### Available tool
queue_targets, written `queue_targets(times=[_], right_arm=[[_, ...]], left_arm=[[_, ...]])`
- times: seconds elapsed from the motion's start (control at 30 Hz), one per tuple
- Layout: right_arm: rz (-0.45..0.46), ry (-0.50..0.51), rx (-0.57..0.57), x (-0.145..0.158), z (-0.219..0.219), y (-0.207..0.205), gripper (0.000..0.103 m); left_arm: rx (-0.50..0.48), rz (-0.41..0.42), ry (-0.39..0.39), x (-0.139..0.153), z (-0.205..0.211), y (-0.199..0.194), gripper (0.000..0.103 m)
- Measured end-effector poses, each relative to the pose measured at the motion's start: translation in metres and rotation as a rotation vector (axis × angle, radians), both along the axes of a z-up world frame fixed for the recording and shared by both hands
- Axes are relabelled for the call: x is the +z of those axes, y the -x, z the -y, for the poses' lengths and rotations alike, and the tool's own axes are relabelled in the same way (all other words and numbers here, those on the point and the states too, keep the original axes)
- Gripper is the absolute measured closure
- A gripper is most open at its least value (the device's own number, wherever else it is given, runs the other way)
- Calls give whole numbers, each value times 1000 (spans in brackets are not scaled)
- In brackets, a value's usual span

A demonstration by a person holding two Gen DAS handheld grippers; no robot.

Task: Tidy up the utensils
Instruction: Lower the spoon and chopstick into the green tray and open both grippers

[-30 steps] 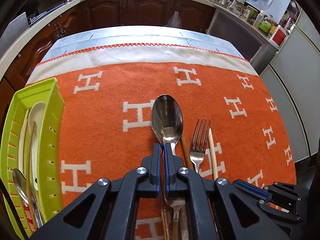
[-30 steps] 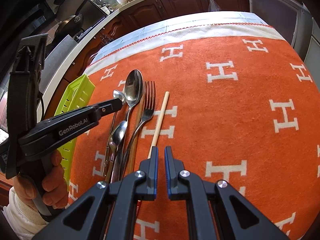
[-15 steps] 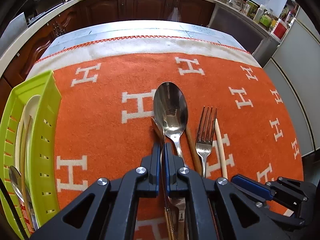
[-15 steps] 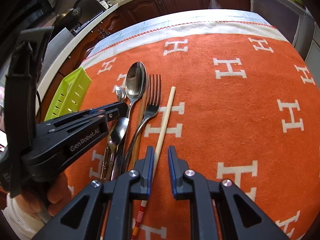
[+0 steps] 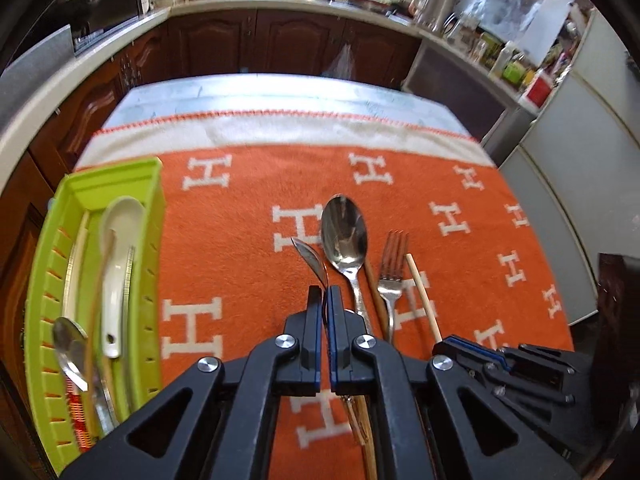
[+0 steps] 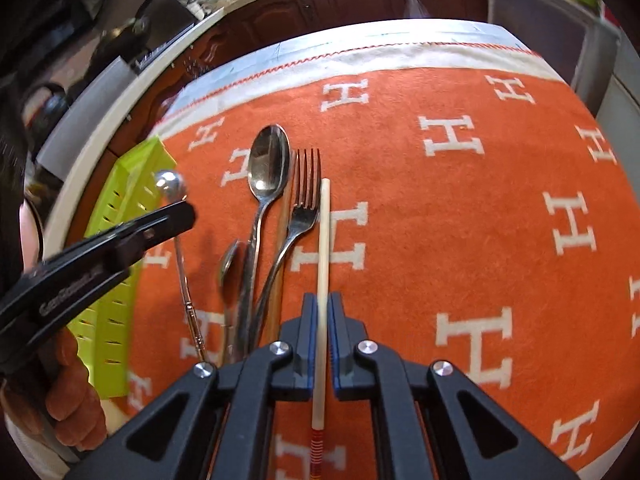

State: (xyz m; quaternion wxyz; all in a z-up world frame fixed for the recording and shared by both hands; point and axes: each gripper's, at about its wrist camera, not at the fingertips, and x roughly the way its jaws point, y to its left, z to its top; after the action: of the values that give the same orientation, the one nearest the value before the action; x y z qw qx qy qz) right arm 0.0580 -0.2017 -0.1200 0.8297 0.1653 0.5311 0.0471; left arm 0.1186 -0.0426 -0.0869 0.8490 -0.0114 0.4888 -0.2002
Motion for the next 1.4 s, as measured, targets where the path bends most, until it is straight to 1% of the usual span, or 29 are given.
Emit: queue_targets(times=[0.17, 0.3, 0.37, 0.43, 0.57, 0.67, 0.77, 0.87, 1.0, 1.13, 1.2, 1.27, 1.33, 1.4], right_arm=[[73, -27, 30, 29, -10, 12, 98], [120, -42, 66, 49, -25, 17, 98], [142, -66, 91, 59, -35, 18, 98], [156, -94, 110, 66, -46, 16, 98], [167, -159, 144, 77, -71, 7, 98], [173, -197, 162, 80, -93, -4, 98], [151, -240, 168, 76, -116, -21, 98], [111, -276, 180, 66, -137, -39, 98], [74, -299, 179, 54, -160, -54, 98], [44, -317, 156, 41, -174, -67, 97], [29, -320, 154, 35, -177, -71, 96], [10, -304, 154, 30, -179, -72, 96], [4, -268, 155, 27, -180, -71, 96], [5, -254, 154, 27, -177, -69, 96]], left_arm=[[-18, 78, 45, 32, -17, 25, 103], [-27, 128, 50, 55, -36, 44, 103], [-20, 150, 38, 67, -49, 56, 103], [-1, 176, 9, 79, -67, 66, 103], [55, 207, -51, 90, -101, 75, 103], [116, 210, -127, 84, -122, 72, 103], [163, 176, -197, 66, -138, 62, 103], [195, 148, -253, 46, -145, 52, 103], [208, 123, -279, 27, -153, 44, 103], [207, 118, -266, 17, -152, 39, 102], [210, 122, -269, 15, -151, 35, 97], [225, 118, -260, 15, -152, 33, 85], [236, 116, -247, 15, -153, 31, 81], [241, 114, -244, 15, -154, 30, 81]])
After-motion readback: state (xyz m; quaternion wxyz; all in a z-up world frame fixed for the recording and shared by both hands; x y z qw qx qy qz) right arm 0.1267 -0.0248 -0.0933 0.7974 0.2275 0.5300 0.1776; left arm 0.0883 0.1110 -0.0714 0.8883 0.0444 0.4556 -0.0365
